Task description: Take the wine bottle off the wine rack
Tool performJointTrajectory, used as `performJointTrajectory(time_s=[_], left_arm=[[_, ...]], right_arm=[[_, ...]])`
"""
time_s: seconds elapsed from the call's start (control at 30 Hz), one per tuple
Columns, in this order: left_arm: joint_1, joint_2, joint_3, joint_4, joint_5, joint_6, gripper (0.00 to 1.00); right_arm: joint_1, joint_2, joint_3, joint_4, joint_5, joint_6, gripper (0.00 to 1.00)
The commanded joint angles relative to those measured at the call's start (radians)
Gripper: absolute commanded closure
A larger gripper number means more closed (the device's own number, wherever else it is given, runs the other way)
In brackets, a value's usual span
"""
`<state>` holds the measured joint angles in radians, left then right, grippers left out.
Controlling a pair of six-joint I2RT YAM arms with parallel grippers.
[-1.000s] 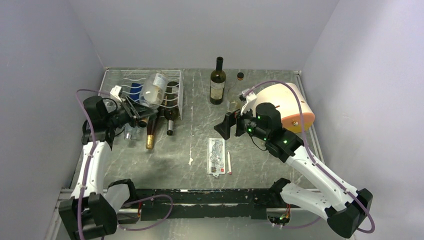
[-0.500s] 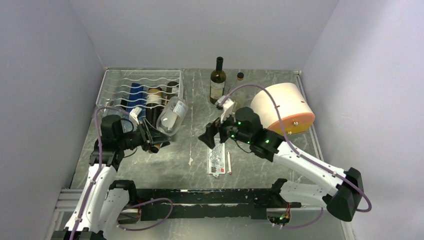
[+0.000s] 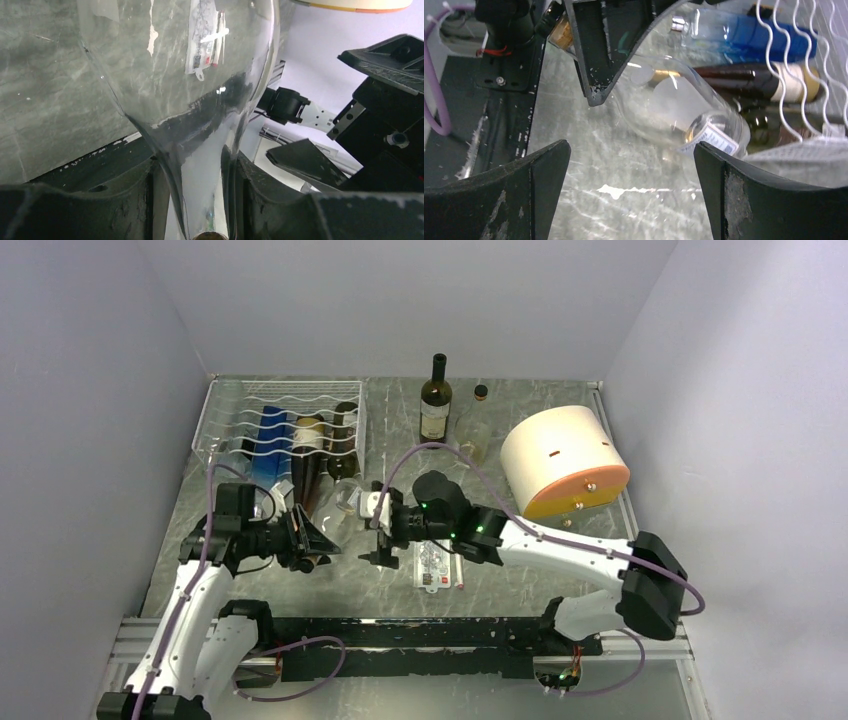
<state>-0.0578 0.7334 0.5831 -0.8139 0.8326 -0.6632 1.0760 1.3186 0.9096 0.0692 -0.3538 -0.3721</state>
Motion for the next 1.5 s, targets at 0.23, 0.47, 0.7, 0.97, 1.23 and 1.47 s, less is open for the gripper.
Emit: performJointTrajectory(time_s=[0.23, 0.47, 0.7, 0.97, 1.23, 1.47], left_arm=[[-0.038, 0.0, 0.143, 0.009, 0.022, 0.14, 0.93], [-0.115, 0.034, 0.162, 0.007, -0.014, 0.123, 0.93], [-0.243, 0.082, 0.2, 0.066, -0.112, 0.076, 0.92], [-0.353, 0.124, 0.202, 0.113, -0.206, 0.04, 0.84], [-0.372, 0.109, 0.228, 0.171, -0.183, 0.034, 0.59], [-0.375, 0.106, 0.189, 0.243, -0.136, 0.025, 0.5]], right_arm=[[0.044, 0.194, 0.124, 0.13, -0.188, -0.358, 0.0], [0.084, 0.255, 0.145, 0.149, -0.125, -0.411, 0.0], [0.09, 0.265, 0.075, 0.222, -0.108, -0.382, 0.03], [0.09, 0.284, -0.036, 0.366, -0.107, -0.274, 0.1], [0.09, 0.312, -0.066, 0.457, -0.097, -0.225, 0.22], [0.089, 0.329, -0.099, 0.594, -0.092, -0.152, 0.32]])
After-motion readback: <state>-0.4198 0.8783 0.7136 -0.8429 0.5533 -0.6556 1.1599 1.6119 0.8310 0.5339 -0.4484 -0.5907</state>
